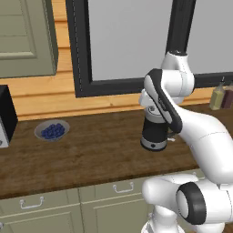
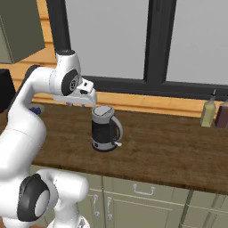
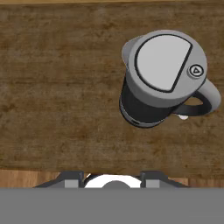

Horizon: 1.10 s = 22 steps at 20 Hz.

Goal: Navigate to the microwave.

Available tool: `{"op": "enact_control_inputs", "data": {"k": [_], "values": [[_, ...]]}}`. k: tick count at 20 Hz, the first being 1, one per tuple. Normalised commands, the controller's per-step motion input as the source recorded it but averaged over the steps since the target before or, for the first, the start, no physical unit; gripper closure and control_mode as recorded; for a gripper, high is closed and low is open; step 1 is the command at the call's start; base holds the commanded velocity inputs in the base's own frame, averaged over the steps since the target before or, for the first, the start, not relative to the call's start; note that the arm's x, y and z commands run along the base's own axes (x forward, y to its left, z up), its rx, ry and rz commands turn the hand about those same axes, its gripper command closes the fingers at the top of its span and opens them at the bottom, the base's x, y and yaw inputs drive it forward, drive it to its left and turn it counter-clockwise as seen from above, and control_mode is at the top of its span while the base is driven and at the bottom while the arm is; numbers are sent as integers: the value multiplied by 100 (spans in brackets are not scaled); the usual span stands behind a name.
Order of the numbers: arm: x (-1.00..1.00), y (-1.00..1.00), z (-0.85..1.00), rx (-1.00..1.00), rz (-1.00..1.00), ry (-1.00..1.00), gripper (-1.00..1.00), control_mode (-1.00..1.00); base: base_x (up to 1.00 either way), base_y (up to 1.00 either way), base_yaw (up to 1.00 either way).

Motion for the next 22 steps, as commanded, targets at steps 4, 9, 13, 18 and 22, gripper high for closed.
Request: {"op": "enact_control_inputs", "data": {"k": [4,9,13,18,22], "values": [[-29,-1,0,0,0,-3,-100,-100,0,0,0],[-56,-8,0,0,0,-6,-100,-100,0,0,0],[-49,-8,0,0,0,0,-100,-100,0,0,0],[-35,-3,0,0,0,0,-100,100,-10,-1,-1],[0,0,0,0,0,0,-100,100,-61,0,-2]]}}
